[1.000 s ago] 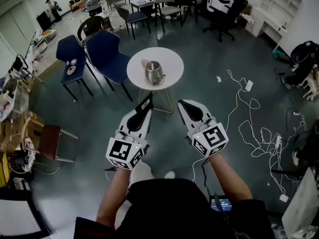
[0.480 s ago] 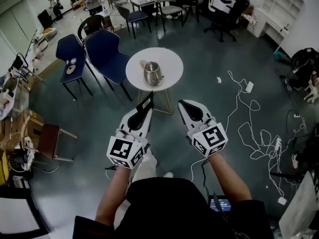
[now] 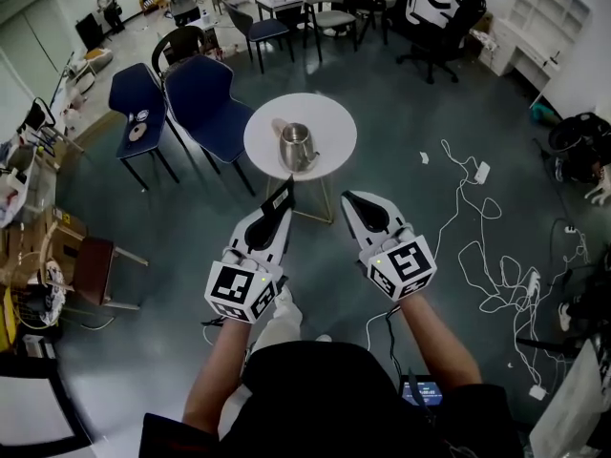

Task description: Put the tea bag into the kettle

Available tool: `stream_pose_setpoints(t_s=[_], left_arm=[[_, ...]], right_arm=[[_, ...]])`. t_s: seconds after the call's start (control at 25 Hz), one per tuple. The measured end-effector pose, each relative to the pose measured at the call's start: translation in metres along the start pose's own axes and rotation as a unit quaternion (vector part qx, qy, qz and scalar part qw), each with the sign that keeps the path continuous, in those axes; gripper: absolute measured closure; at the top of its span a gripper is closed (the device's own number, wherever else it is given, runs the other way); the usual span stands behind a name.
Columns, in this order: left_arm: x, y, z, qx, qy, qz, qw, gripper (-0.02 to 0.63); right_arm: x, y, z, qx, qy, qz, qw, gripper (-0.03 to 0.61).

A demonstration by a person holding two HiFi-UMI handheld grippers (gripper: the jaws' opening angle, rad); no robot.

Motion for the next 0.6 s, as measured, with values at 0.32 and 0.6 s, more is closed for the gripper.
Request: stream_pose_setpoints(t_s=[0.32, 0.6], left_arm=[[0.0, -0.045, 0.024, 0.007, -0.002, -0.007, 0.9999, 0.578], [-0.006, -0.089, 0.062, 0.003, -0.011, -0.014, 0.9998, 0.578]], right_arm=[[-0.001, 0.014, 0.049, 0.007, -0.004, 0.001, 1.0, 0.56], [-0.01, 0.042, 0.097, 0.002, -0.014, 0.006, 1.0, 0.56]])
Point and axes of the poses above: the fingertips, and each gripper's own axes: z forward along the fingers, y to its right, x out of its top, the point moved 6 cm from there along -z, backward along the fingers, and after that the axes turned 1 degree about z, right-handed, at the moved point
